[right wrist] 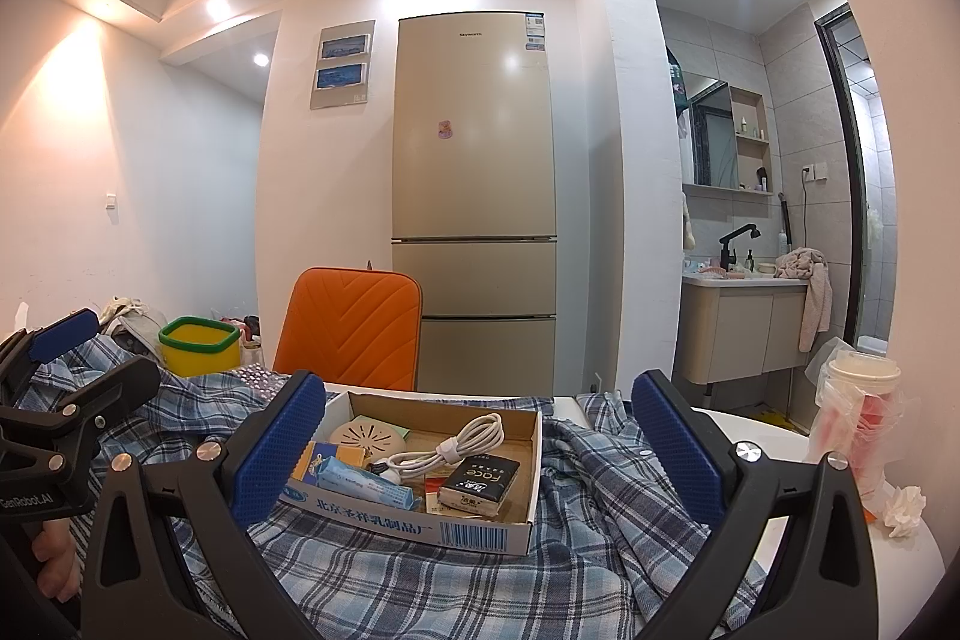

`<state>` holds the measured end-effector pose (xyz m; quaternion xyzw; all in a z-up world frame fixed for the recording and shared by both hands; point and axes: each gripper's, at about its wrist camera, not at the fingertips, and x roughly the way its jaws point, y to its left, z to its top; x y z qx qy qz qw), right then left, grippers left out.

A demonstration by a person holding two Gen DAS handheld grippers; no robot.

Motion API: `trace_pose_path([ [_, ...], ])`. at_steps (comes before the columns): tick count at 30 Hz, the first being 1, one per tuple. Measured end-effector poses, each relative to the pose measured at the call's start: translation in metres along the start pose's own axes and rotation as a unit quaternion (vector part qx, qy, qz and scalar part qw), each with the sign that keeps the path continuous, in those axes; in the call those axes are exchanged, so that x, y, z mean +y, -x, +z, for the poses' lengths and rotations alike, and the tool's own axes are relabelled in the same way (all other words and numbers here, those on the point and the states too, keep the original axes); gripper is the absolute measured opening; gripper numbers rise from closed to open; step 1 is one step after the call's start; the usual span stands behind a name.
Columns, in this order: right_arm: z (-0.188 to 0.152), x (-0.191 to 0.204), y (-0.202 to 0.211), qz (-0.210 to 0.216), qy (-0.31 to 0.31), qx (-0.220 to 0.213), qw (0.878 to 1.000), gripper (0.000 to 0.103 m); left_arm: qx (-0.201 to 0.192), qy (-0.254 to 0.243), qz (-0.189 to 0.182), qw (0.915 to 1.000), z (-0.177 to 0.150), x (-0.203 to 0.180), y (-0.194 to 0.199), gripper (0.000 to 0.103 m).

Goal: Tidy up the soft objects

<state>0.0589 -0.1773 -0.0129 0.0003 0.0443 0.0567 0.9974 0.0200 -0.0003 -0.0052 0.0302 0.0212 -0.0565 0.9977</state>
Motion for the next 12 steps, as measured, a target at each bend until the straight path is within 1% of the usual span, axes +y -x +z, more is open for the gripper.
trace_pose_path([
  [12,-0.0004,0.0,-0.0001,0.0,0.0,0.0,1.0,0.103,0.0,0.0,0.0,1.0,0.0001,0.0,0.0,0.103],
])
